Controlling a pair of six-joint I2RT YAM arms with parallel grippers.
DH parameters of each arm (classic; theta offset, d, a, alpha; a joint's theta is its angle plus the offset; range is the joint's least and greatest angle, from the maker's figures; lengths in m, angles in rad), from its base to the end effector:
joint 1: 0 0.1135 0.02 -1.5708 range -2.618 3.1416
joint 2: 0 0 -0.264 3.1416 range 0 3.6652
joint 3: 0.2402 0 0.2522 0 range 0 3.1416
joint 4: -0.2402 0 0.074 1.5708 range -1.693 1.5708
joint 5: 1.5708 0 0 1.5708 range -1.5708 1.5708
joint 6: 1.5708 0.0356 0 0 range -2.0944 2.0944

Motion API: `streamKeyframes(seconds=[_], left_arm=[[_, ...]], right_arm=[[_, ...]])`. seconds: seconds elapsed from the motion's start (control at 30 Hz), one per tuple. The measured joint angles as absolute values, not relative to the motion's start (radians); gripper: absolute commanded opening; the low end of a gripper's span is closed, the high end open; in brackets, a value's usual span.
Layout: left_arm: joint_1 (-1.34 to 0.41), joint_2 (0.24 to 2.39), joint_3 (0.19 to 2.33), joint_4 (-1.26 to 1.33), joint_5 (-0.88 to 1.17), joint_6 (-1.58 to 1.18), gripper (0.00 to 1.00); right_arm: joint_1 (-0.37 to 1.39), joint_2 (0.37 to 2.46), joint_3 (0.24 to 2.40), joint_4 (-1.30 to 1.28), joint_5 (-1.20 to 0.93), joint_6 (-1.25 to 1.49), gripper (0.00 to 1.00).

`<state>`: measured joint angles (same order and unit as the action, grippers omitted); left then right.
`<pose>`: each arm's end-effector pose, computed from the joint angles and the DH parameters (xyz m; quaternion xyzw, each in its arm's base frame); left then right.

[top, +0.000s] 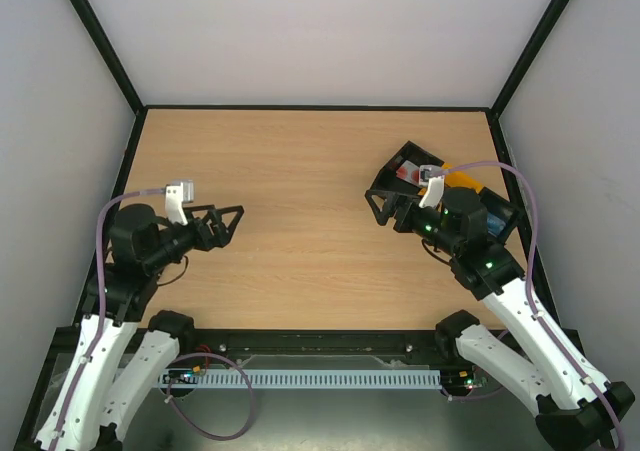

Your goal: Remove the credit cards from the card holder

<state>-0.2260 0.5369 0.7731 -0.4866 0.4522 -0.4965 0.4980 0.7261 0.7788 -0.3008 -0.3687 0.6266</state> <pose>0.1134 -0.0420 0.3379 0.0324 0.7813 -0.3769 0.4965 0.1414 0.0915 0.3353 -0.0625 0.7814 0.4443 0.4337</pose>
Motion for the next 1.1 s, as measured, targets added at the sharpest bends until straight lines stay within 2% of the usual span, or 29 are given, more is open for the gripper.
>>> streamKeyframes(seconds=[0.17, 0.37, 0.73, 0.87, 1.1], left_arm=[[-0.226, 0.501, 0.772, -0.484, 0.379, -0.507, 1.0], [-0.226, 0.511, 0.741, -0.479, 0.187, -0.598, 1.0], [-0.218, 0.694, 0.63, -0.462, -0.22, -0.909, 1.0], [-0.144, 0.74, 0.614, -0.456, -0.348, -1.001, 1.0], [0.056, 0.837, 0.592, -0.455, -0.414, -1.107, 1.0]], right_arm=[[0.498, 0.726, 0.775, -0.3, -0.369, 0.629, 0.98], [0.498, 0.727, 0.751, -0.281, -0.387, 0.63, 0.98], [0.498, 0.725, 0.735, -0.282, -0.394, 0.63, 0.98], [0.498, 0.72, 0.735, -0.289, -0.394, 0.629, 0.98], [0.498, 0.704, 0.736, -0.305, -0.394, 0.628, 0.98]])
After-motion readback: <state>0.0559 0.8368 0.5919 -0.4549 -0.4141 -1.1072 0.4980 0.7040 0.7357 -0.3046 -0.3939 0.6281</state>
